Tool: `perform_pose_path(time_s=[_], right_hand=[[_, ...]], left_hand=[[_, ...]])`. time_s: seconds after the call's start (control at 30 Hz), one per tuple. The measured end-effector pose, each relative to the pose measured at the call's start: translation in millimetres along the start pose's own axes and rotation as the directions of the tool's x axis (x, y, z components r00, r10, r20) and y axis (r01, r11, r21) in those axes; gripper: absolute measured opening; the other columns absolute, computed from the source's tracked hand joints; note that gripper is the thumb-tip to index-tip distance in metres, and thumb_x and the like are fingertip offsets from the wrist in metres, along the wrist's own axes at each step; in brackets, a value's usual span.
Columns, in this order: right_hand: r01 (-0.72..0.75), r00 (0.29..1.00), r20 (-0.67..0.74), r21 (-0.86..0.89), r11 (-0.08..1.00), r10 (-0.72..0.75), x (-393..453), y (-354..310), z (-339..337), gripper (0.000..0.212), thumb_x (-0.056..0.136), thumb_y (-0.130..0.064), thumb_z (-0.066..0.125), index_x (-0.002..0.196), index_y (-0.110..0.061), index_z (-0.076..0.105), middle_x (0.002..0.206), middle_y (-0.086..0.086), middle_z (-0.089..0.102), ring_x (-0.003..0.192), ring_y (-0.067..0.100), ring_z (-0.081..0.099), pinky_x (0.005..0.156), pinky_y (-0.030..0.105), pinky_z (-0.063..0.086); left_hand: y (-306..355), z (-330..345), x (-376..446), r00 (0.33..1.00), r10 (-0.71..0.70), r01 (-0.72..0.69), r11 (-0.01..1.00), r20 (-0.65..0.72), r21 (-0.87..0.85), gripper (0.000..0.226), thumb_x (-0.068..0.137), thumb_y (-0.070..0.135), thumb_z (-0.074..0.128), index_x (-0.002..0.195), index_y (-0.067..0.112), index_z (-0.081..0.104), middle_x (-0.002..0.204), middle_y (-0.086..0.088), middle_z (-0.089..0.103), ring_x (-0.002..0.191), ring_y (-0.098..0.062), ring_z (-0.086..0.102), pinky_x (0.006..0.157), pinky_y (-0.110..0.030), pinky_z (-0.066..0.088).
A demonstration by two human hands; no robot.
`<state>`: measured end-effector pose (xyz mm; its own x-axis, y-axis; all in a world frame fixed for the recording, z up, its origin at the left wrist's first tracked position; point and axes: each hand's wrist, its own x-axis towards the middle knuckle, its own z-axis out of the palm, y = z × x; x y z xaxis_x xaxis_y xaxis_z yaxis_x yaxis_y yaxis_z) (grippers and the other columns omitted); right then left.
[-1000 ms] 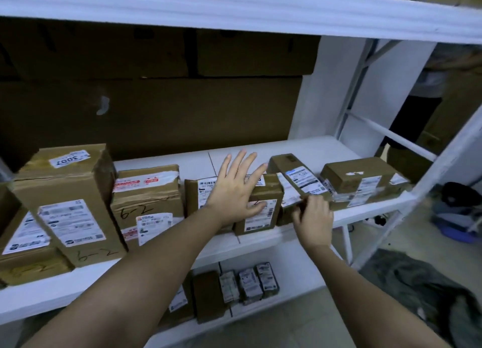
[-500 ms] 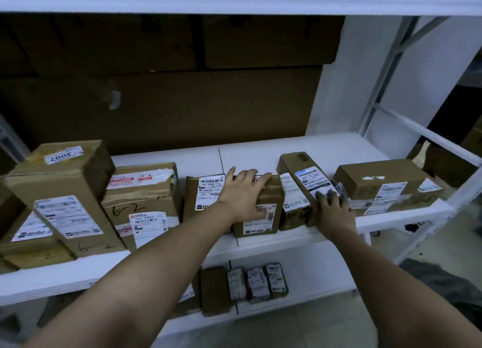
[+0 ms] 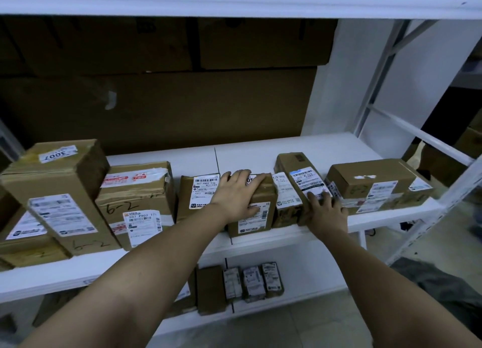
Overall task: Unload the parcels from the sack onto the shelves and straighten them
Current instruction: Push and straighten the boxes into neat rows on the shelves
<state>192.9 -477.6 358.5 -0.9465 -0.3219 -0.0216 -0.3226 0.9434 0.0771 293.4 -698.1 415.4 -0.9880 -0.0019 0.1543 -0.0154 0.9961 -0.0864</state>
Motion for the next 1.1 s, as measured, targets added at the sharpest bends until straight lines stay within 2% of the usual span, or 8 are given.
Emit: perform_pose_path(time_s=[0.13, 0.3, 0.43, 0.6, 0.77, 0.9, 1.0, 1.1], right_hand=[[-0.013, 0.991, -0.133, 0.071, 0.997, 0.022, -13, -1, 3, 0.056, 0.094, -0.037, 0.048, 0.143, -0.017, 0.030, 0.143, 0.011, 0.038, 0.131, 0.032, 0.036, 0.102, 0.044, 0.033], [0.064, 0.949, -0.313, 0.097, 0.993, -0.031, -46, -18, 11, 0.027, 0.085, -0.024, 0.061, 0.104, -0.005, 0.055, 0.099, 0.015, 0.059, 0.094, 0.035, 0.056, 0.081, 0.044, 0.039], [0.093, 0.984, -0.153, 0.019, 0.995, -0.089, -78, -48, 19, 0.018, 0.088, -0.027, 0.050, 0.098, -0.014, 0.055, 0.090, 0.005, 0.066, 0.086, 0.028, 0.061, 0.077, 0.035, 0.036], [0.218, 0.976, 0.002, -0.016, 0.976, -0.218, -134, -104, 41, 0.017, 0.089, -0.028, 0.048, 0.094, -0.016, 0.059, 0.092, 0.005, 0.070, 0.085, 0.026, 0.065, 0.066, 0.027, 0.035], [0.281, 0.939, 0.185, 0.070, 0.957, -0.290, -197, -171, 71, 0.028, 0.094, -0.032, 0.045, 0.111, -0.016, 0.059, 0.112, 0.006, 0.067, 0.102, 0.026, 0.062, 0.081, 0.030, 0.046], [0.364, 0.889, 0.279, 0.052, 0.930, -0.363, -229, -211, 104, 0.037, 0.093, -0.033, 0.048, 0.126, -0.017, 0.054, 0.125, 0.007, 0.060, 0.114, 0.026, 0.058, 0.089, 0.034, 0.047], [0.389, 0.860, 0.343, 0.034, 0.920, -0.377, -233, -230, 134, 0.040, 0.094, -0.033, 0.047, 0.130, -0.015, 0.048, 0.131, 0.009, 0.053, 0.120, 0.028, 0.052, 0.091, 0.036, 0.045], [0.422, 0.843, 0.362, 0.012, 0.906, -0.398, -222, -252, 179, 0.045, 0.095, -0.033, 0.047, 0.135, -0.014, 0.043, 0.134, 0.009, 0.049, 0.124, 0.028, 0.046, 0.095, 0.038, 0.043]], left_hand=[[2, -8, -10, 0.997, -0.003, -0.001, 0.998, -0.077, -0.056, 0.083, 0.085, 0.062, 0.048, 0.150, 0.026, 0.012, 0.155, -0.009, 0.019, 0.144, -0.025, 0.015, 0.117, -0.047, 0.010], [-5, -19, -50, 0.935, 0.159, -0.154, 0.987, -0.316, 0.041, 0.055, 0.087, 0.043, 0.054, 0.133, 0.014, 0.048, 0.134, -0.012, 0.048, 0.122, -0.028, 0.047, 0.107, -0.044, 0.031], [-22, -19, -100, 0.875, 0.341, -0.299, 0.939, -0.344, 0.168, 0.043, 0.083, 0.038, 0.056, 0.117, 0.011, 0.060, 0.114, -0.013, 0.059, 0.104, -0.029, 0.058, 0.092, -0.040, 0.045], [-55, -7, -187, 0.910, 0.350, -0.302, 0.927, -0.223, 0.221, 0.044, 0.081, 0.038, 0.062, 0.117, 0.012, 0.060, 0.110, -0.012, 0.060, 0.098, -0.028, 0.059, 0.084, -0.037, 0.048], [-83, 27, -285, 0.972, 0.227, -0.216, 0.967, -0.067, 0.137, 0.041, 0.085, 0.034, 0.058, 0.120, 0.012, 0.058, 0.112, -0.011, 0.057, 0.097, -0.029, 0.058, 0.083, -0.038, 0.047], [-94, 77, -337, 0.983, -0.023, 0.011, 0.998, 0.184, 0.063, 0.051, 0.093, 0.037, 0.043, 0.139, 0.015, 0.037, 0.136, -0.011, 0.040, 0.122, -0.029, 0.041, 0.101, -0.040, 0.031], [-100, 127, -363, 0.908, -0.234, 0.224, 0.972, 0.349, 0.067, 0.058, 0.091, 0.036, 0.048, 0.142, 0.016, 0.029, 0.144, -0.010, 0.032, 0.131, -0.029, 0.034, 0.105, -0.042, 0.029], [-108, 189, -383, 0.776, -0.417, 0.437, 0.896, 0.473, 0.074, 0.057, 0.089, 0.035, 0.052, 0.139, 0.017, 0.032, 0.144, -0.009, 0.033, 0.132, -0.028, 0.034, 0.106, -0.043, 0.029]])
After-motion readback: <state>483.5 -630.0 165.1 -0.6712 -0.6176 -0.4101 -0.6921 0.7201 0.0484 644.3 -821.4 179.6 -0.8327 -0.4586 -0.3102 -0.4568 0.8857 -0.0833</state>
